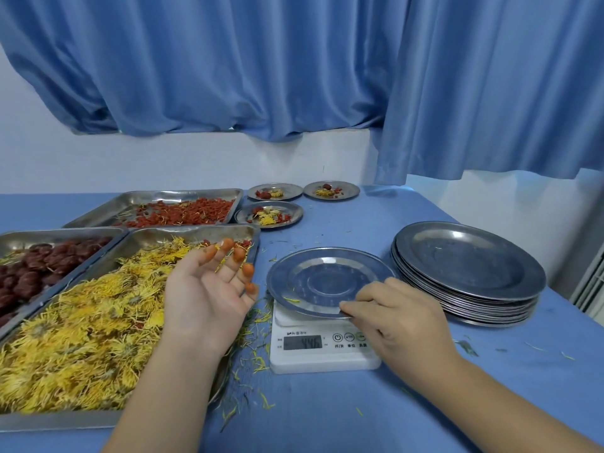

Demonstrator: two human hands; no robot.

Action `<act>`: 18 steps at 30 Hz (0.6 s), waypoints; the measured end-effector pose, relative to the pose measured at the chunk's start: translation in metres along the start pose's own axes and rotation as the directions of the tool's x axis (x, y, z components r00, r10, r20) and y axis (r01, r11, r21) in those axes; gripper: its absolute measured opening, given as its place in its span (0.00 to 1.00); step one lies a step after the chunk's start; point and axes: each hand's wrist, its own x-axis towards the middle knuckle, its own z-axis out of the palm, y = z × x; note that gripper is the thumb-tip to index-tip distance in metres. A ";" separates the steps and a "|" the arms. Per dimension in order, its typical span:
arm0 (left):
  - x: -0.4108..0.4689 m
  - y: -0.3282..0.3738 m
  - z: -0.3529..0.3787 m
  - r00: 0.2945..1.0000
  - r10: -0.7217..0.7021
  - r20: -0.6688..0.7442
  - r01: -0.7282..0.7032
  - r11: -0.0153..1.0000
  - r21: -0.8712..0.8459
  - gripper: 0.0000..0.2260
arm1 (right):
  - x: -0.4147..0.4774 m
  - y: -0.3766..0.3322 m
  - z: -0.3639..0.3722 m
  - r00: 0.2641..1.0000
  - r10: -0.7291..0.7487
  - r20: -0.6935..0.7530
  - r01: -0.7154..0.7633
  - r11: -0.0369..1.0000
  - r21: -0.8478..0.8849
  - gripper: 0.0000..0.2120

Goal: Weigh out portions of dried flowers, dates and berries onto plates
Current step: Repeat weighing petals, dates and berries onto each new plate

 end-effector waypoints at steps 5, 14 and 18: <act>0.001 0.000 0.000 1.000 0.006 0.009 -0.006 1.000 0.017 0.08 | 0.001 0.002 -0.003 0.991 0.091 0.094 -0.095 0.995 0.036 0.07; -0.001 0.000 0.001 1.000 0.000 0.000 0.000 0.999 0.051 0.09 | 0.000 0.002 -0.022 0.900 0.295 0.321 -0.344 0.932 0.109 0.13; -0.001 -0.001 0.000 1.000 -0.007 -0.007 0.007 0.998 0.069 0.08 | 0.000 0.012 -0.040 0.823 0.252 0.510 -0.372 0.916 0.148 0.08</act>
